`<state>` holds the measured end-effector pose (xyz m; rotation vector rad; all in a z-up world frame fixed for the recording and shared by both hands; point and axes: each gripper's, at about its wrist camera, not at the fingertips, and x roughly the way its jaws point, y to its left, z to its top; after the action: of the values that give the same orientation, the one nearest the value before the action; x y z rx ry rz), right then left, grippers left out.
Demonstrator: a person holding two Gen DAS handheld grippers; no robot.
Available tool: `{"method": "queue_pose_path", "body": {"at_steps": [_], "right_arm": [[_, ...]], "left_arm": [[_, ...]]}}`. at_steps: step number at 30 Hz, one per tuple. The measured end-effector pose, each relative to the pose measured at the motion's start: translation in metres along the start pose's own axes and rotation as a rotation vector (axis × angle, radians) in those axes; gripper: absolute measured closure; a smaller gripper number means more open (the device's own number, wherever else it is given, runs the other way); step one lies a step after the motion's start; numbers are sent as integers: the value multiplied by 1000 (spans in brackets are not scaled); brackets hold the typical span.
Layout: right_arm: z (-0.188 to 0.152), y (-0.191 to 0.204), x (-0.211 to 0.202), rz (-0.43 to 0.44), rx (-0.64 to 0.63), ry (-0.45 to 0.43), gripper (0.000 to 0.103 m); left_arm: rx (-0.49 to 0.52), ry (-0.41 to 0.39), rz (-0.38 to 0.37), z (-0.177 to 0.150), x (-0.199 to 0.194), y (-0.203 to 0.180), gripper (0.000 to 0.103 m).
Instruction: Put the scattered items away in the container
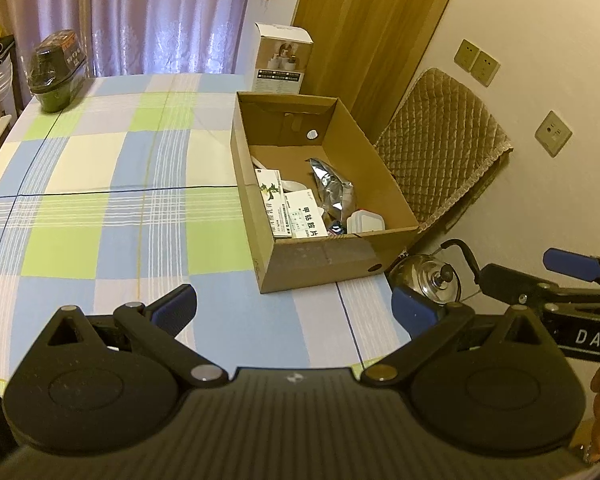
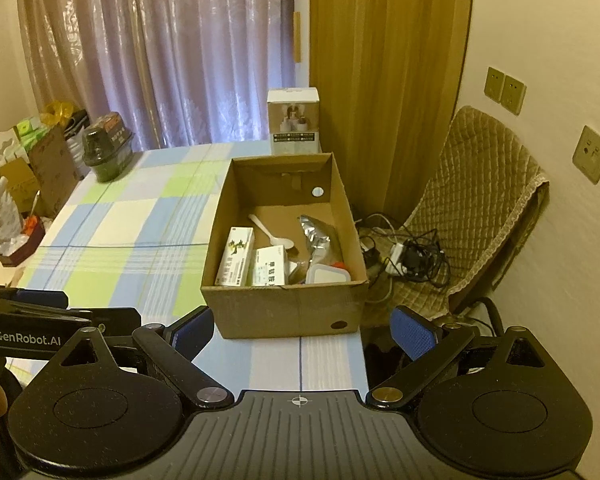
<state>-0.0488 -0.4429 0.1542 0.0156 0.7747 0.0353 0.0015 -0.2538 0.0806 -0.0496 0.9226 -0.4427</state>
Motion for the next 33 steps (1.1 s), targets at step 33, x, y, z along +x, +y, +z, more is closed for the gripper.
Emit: {"method": "queue_pose_path", "body": {"at_steps": [33], "right_arm": [[-13, 6, -7, 7, 30, 25, 3]], "left_arm": [[-7, 22, 8, -14, -3, 0, 1]]}}
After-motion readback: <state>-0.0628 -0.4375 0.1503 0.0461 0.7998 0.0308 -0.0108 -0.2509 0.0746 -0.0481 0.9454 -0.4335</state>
